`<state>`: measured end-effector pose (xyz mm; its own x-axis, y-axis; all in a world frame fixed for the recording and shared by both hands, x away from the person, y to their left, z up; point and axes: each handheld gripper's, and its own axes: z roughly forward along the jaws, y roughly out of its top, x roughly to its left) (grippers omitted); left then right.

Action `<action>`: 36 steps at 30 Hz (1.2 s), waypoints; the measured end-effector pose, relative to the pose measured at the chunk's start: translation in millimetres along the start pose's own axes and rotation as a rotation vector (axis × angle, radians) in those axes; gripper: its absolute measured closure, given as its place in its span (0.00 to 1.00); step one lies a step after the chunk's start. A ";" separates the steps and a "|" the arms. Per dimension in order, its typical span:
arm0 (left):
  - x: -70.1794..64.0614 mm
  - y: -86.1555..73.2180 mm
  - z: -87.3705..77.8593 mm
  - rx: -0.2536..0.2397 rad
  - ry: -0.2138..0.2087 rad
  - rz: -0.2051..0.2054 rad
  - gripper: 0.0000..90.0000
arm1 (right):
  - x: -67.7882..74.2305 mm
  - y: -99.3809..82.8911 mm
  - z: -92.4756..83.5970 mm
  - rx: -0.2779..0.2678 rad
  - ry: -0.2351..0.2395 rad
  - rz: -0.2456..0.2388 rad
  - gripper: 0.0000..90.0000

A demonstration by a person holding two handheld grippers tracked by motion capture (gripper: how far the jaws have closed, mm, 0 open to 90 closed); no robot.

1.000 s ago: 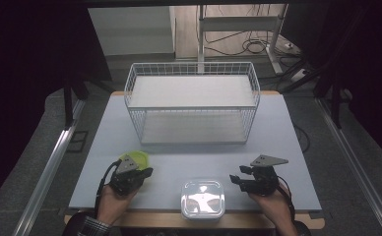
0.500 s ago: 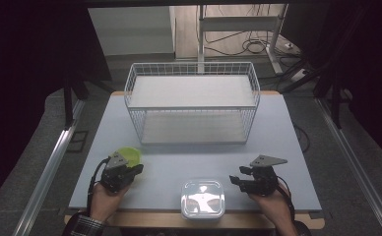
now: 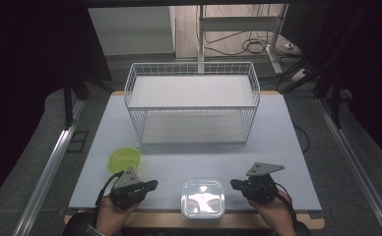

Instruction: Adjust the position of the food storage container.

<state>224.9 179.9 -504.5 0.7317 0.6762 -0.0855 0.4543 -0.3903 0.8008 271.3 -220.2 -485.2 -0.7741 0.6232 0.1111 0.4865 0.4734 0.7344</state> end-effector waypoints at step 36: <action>-53.1 1.2 35.7 0.070 -0.161 0.055 0.98 | 43.4 -21.8 1.4 0.066 0.089 -0.012 1.00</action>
<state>204.8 121.2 -520.2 0.8255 0.5464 -0.1410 0.4417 -0.4702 0.7641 227.6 -202.5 -497.3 -0.8114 0.5611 0.1634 0.5002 0.5221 0.6908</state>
